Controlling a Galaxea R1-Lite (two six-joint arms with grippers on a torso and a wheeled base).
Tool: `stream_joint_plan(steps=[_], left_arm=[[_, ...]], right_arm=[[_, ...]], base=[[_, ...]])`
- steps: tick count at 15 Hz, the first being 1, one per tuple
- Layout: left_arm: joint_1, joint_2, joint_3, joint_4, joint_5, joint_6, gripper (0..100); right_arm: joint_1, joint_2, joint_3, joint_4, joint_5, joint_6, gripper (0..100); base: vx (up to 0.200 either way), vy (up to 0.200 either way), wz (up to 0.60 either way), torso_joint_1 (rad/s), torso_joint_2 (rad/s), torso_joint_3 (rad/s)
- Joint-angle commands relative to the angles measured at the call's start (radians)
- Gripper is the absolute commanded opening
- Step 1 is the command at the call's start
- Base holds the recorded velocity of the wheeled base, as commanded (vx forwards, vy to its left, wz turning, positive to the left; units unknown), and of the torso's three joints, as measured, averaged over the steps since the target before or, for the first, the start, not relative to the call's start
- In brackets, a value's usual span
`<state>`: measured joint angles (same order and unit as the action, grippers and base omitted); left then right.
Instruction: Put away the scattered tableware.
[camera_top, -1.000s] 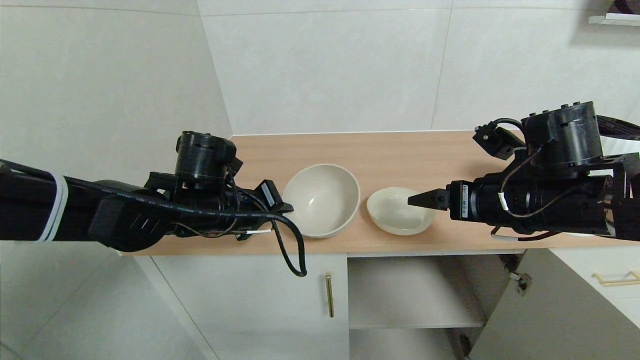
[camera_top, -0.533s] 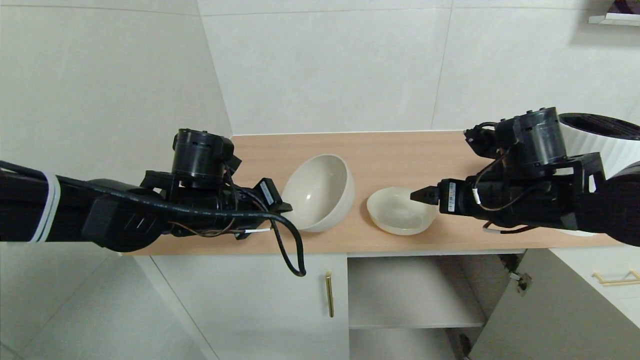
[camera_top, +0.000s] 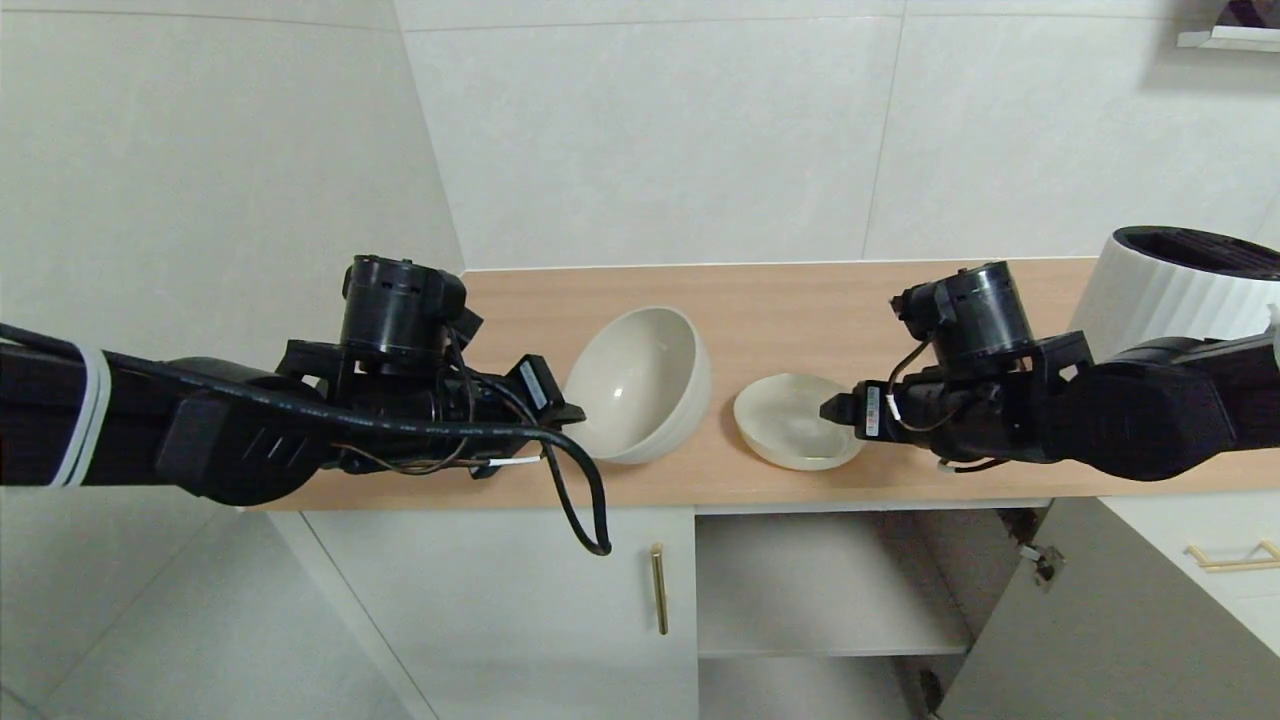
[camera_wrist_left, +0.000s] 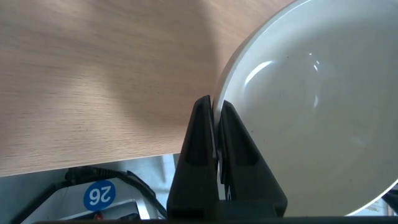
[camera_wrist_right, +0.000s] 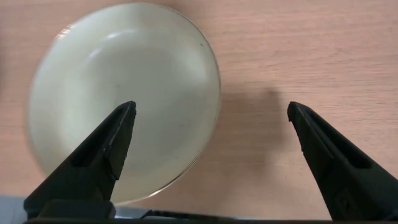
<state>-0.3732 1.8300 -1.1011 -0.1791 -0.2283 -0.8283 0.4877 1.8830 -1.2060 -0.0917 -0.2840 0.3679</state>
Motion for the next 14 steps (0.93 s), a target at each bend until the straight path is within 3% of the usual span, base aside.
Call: stream_joint_plan(steps=[1,9,10,14], left_arm=[[-0.001,0.0,0.001,0.0,0.0,0.0,0],[-0.003,-0.003,0.001,0.001,0.0,0.001,0],[-0.003,-0.003,0.001,0.001,0.0,0.001,0],[-0.003,-0.006,0.001,0.003,0.0,0.001,0]], right_arm=[[-0.008,0.025,-0.003,0.0,0.0,0.0,100],[-0.008,0.036,-0.003,0.0,0.0,0.0,100],[-0.008,0.036,-0.003,0.0,0.0,0.0,0],[-0.008,0.034,-0.003,0.0,0.002,0.002,0]], base=[[0.0,0.0,0.0,0.0,0.0,0.0],[0.0,0.0,0.0,0.0,0.0,0.0],[0.0,0.0,0.0,0.0,0.0,0.0],[0.0,0.0,0.0,0.0,0.0,0.0]])
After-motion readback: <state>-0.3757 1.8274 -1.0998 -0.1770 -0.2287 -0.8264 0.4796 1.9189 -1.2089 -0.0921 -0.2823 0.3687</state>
